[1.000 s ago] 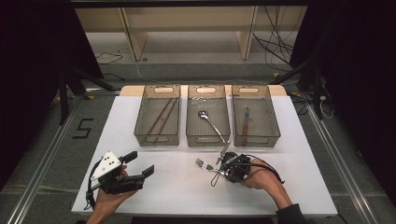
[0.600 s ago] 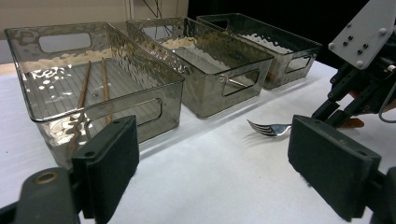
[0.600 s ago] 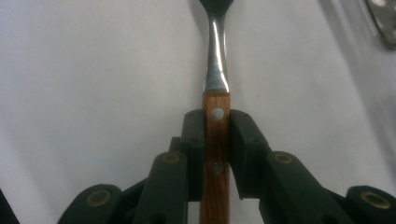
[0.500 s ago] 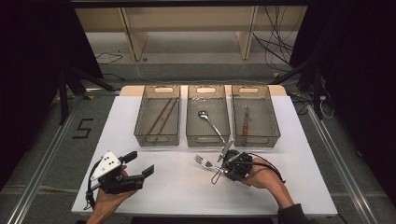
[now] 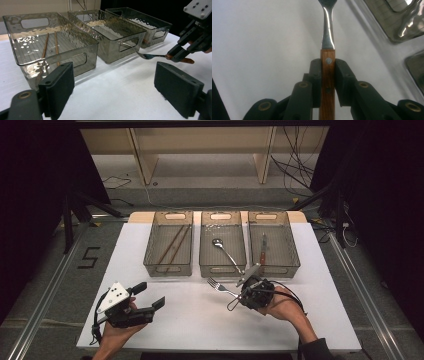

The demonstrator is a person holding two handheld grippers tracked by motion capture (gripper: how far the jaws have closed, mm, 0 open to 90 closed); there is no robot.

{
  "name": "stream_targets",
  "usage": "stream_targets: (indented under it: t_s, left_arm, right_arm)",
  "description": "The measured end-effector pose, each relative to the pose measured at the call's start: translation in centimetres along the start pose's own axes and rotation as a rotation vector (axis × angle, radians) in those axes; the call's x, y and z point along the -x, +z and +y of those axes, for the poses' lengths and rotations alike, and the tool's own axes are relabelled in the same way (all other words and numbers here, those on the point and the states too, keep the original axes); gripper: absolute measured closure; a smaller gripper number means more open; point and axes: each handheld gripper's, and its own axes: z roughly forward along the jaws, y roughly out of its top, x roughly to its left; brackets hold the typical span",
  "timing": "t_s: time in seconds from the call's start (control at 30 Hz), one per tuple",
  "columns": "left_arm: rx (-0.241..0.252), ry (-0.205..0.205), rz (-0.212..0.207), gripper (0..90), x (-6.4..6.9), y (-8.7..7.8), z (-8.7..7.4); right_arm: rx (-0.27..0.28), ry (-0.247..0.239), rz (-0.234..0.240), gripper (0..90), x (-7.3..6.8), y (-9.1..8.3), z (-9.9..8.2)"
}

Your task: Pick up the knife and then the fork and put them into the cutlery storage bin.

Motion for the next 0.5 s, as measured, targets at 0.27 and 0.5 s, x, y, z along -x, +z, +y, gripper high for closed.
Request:
stream_targets:
  t_s: [0.27,0.5]
  left_arm:
    - [0.000,-0.001,0.000,16.2,0.0,0.0,0.0]
    - [-0.005,0.002,-0.001,16.2,0.0,0.0,0.0]
  right_arm:
    - [0.054,0.024,-0.009,77.3,0.4,-1.0,0.0]
    - [0.093,0.047,-0.015,77.3,0.7,-1.7,-0.1]
